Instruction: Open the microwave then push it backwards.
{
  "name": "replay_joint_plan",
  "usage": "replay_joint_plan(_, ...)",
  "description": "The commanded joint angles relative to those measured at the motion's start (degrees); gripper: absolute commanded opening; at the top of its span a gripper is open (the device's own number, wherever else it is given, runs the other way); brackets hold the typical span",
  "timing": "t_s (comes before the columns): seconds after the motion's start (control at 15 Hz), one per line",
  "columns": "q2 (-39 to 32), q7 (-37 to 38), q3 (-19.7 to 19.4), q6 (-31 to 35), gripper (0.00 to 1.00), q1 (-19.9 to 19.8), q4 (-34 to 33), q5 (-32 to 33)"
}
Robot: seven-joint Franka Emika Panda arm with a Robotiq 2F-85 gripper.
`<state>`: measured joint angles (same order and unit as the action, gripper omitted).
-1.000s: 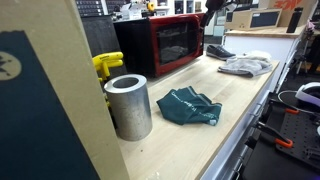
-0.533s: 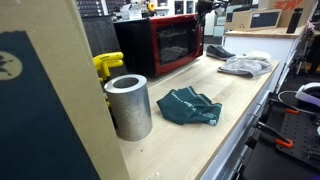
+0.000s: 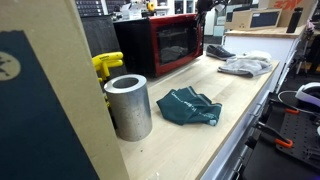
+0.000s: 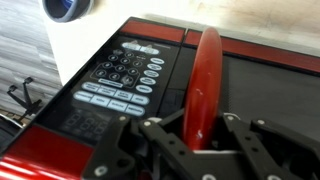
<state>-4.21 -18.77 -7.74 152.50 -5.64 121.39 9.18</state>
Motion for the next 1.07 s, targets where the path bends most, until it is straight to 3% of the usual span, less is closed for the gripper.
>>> replay_joint_plan(0.0, 1.95, -0.22, 2.02, -5.53, 0.05, 0.59, 0.91, -1.79)
replay_joint_plan(0.73, 7.31, -3.52, 2.94, -7.18, 0.05, 0.65, 8.2, -4.1)
replay_joint_plan(0.93, 10.78, -3.93, 3.11, -7.17, 0.05, 0.85, 11.99, -4.48)
replay_joint_plan(1.0, 12.7, -7.96, 1.95, -5.74, 0.05, -0.28, 15.32, -6.84)
